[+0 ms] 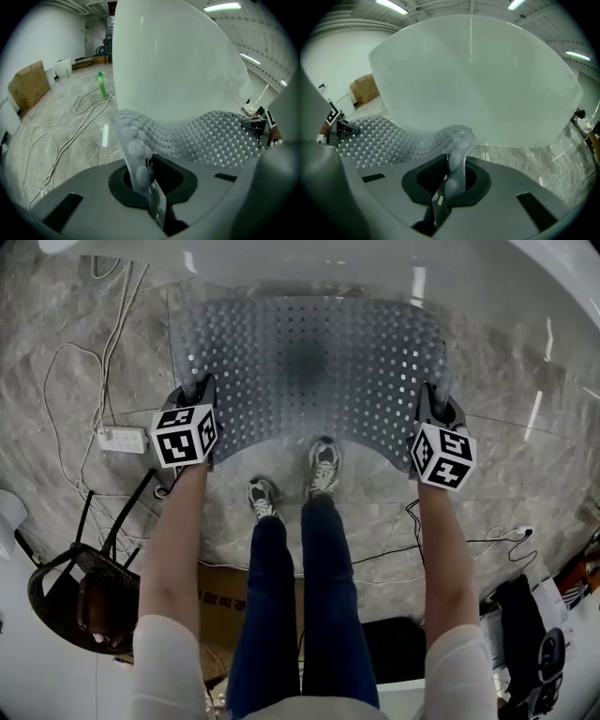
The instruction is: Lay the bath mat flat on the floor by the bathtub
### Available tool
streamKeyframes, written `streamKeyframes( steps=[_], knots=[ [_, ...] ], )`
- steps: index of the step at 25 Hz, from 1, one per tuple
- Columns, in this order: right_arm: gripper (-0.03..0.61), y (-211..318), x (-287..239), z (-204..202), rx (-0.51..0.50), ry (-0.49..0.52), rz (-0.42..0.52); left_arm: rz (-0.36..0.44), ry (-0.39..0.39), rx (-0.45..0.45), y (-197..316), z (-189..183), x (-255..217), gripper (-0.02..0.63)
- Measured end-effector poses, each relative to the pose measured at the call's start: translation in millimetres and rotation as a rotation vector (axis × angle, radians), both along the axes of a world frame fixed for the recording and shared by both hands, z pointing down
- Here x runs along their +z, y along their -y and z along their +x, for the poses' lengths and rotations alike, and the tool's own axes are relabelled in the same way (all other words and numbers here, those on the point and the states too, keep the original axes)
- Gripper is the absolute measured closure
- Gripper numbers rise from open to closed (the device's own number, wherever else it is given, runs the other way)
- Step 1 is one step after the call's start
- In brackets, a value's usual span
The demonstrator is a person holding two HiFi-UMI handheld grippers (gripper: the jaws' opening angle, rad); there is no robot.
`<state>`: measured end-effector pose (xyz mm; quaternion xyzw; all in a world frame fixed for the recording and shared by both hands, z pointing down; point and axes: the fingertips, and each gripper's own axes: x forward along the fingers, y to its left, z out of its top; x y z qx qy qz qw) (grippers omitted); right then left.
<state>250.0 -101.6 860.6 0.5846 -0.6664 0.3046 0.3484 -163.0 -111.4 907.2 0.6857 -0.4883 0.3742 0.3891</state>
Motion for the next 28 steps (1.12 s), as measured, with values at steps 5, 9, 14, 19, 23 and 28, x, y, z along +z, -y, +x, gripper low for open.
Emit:
streamKeyframes(
  steps=[5, 9, 14, 19, 23, 28],
  knots=[
    [0.535, -1.9, 23.6, 1.8, -0.013, -0.006, -0.009, -0.001, -0.005, 0.007, -0.5, 6.1, 25.4, 0.571],
    [0.535, -5.9, 43.1, 5.7, 0.000, -0.005, -0.020, -0.011, 0.002, 0.017, -0.7, 10.0, 46.6, 0.571],
    [0.535, -8.3, 65.6, 14.0, 0.016, -0.008, -0.029, -0.022, 0.007, 0.029, 0.2, 17.8, 67.8, 0.571],
    [0.535, -4.2, 82.6, 14.8, -0.001, -0.022, -0.030, -0.019, 0.019, 0.046, -0.8, 16.6, 81.4, 0.571],
    [0.535, -3.1, 92.9, 15.2, -0.002, -0.028, -0.027, -0.014, 0.025, 0.047, 3.6, 16.7, 91.9, 0.571],
    [0.535, -7.8, 108.8, 16.9, -0.001, -0.041, -0.033, -0.005, 0.040, 0.056, 4.0, 16.8, 102.1, 0.571]
  ],
)
